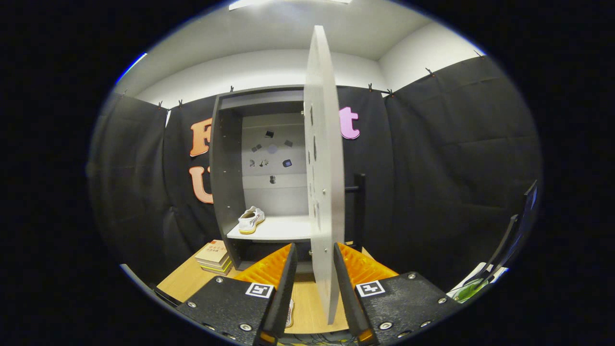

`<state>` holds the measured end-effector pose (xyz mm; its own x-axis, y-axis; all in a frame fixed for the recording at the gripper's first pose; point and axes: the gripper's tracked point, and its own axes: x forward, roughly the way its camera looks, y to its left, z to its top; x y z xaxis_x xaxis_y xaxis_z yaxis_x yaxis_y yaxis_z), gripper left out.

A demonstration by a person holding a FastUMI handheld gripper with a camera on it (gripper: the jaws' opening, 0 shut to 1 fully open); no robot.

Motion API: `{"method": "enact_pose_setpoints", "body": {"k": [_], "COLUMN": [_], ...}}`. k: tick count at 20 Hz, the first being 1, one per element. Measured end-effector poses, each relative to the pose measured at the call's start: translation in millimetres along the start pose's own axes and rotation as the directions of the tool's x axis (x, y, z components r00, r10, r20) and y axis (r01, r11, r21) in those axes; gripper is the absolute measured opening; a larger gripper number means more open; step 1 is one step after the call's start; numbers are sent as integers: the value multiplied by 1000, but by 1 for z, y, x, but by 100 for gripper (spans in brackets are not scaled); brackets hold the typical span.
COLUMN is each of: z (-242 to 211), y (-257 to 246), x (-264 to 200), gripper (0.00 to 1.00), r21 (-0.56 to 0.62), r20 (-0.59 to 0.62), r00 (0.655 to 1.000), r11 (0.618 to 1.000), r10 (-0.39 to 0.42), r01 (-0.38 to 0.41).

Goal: Open the shoe cabinet door, grab the shoes and put them into the shoe cabinet, then close the shoe cabinet door.

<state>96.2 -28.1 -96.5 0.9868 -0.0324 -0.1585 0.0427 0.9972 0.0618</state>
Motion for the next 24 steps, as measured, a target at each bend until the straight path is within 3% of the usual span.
{"method": "enact_pose_setpoints", "body": {"k": [3, 9, 17, 24], "z": [-32, -118, -224, -332], "y": [42, 108, 143, 157], "x": [4, 24, 67, 114], "gripper": [54, 57, 57, 56], "r21": [-20, 70, 66, 97], "r20": [-47, -155, -293, -417], "r00": [999, 987, 953, 901], "r11": [1000, 997, 996, 992], "r10": [10, 34, 73, 118], "r01": [-11, -23, -56, -85]}}
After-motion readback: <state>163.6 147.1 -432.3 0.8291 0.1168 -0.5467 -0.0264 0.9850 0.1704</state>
